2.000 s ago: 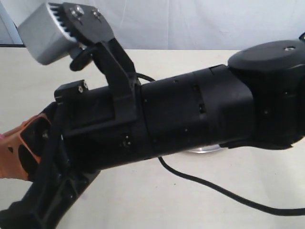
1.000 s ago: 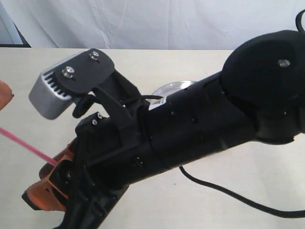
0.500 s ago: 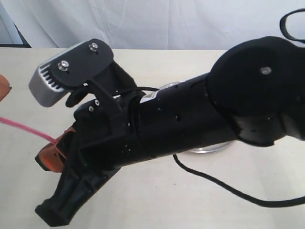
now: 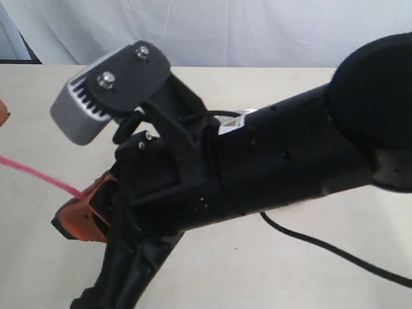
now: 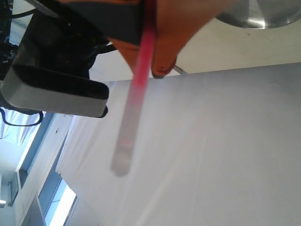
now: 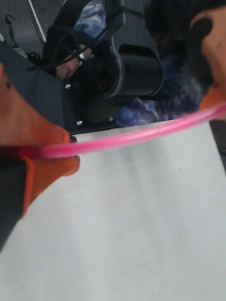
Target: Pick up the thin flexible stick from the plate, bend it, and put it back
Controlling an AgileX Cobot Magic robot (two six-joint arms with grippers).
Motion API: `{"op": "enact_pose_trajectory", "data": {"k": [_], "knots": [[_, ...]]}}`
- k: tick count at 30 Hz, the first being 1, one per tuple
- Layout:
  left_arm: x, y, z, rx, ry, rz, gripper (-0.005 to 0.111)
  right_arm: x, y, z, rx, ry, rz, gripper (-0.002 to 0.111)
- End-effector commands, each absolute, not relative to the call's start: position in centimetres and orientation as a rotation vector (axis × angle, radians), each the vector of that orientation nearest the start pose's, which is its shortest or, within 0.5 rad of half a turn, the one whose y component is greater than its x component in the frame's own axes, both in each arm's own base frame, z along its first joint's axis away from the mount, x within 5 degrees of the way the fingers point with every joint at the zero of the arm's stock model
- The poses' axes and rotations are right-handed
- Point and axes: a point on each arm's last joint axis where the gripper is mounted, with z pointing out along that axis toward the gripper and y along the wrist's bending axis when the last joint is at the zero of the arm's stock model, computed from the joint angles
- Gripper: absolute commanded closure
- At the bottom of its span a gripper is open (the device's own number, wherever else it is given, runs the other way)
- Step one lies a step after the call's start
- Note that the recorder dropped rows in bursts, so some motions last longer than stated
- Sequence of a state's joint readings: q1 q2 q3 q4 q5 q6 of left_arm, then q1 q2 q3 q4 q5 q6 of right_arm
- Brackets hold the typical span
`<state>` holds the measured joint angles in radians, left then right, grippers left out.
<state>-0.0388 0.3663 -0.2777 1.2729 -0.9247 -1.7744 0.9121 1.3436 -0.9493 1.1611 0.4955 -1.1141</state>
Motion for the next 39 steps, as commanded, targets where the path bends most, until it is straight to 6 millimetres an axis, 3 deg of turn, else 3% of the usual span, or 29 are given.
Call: {"op": "enact_pose_trajectory", "data": {"k": [1, 4, 8, 10, 13, 15, 21, 31, 33, 35, 36, 39], "knots": [[5.2, -7.3, 29.8, 0.437, 1.396, -1.098, 0.107, 13.7, 23.9, 34.2, -1.167, 1.722, 1.02, 0.109], [5.2, -7.3, 29.9, 0.428, 1.39, -1.106, 0.107, 13.8, 23.7, 34.1, -1.218, 1.706, 0.943, 0.109], [5.1, -7.3, 30.2, 0.403, 1.367, -1.134, 0.107, 14.5, 23.9, 32.5, -1.226, 1.827, 0.885, 0.106], [5.1, -7.3, 30.2, 0.403, 1.367, -1.134, 0.107, 14.7, 24.0, 32.1, -1.225, 1.854, 0.865, 0.092], [5.1, -7.3, 30.2, 0.406, 1.363, -1.139, 0.107, 14.9, 24.0, 32.2, -1.202, 1.845, 0.852, 0.062], [4.9, -7.3, 30.4, 0.412, 1.349, -1.162, 0.107, 15.2, 24.0, 32.4, -1.153, 1.839, 0.854, 0.052], [4.8, -7.4, 30.5, 0.421, 1.336, -1.181, 0.107, 15.5, 24.3, 32.9, -1.048, 1.84, 0.904, 0.053], [4.6, -7.5, 30.3, 0.457, 1.345, -1.178, 0.107, 15.8, 26.7, 34.4, -1.099, 1.848, 1.069, 0.055], [4.6, -7.6, 30.2, 0.466, 1.353, -1.17, 0.107, 15.9, 26.9, 34.4, -1.108, 1.849, 1.075, 0.069], [4.6, -7.6, 30.2, 0.466, 1.353, -1.17, 0.107, 16.0, 26.9, 34.3, -1.126, 1.837, 1.057, 0.1], [4.6, -7.6, 30.2, 0.464, 1.35, -1.173, 0.107, 16.1, 26.9, 34.2, -1.14, 1.833, 1.038, 0.108], [4.6, -7.6, 30.3, 0.459, 1.344, -1.18, 0.107, 16.4, 26.8, 33.9, -1.186, 1.807, 0.948, 0.107]]}}
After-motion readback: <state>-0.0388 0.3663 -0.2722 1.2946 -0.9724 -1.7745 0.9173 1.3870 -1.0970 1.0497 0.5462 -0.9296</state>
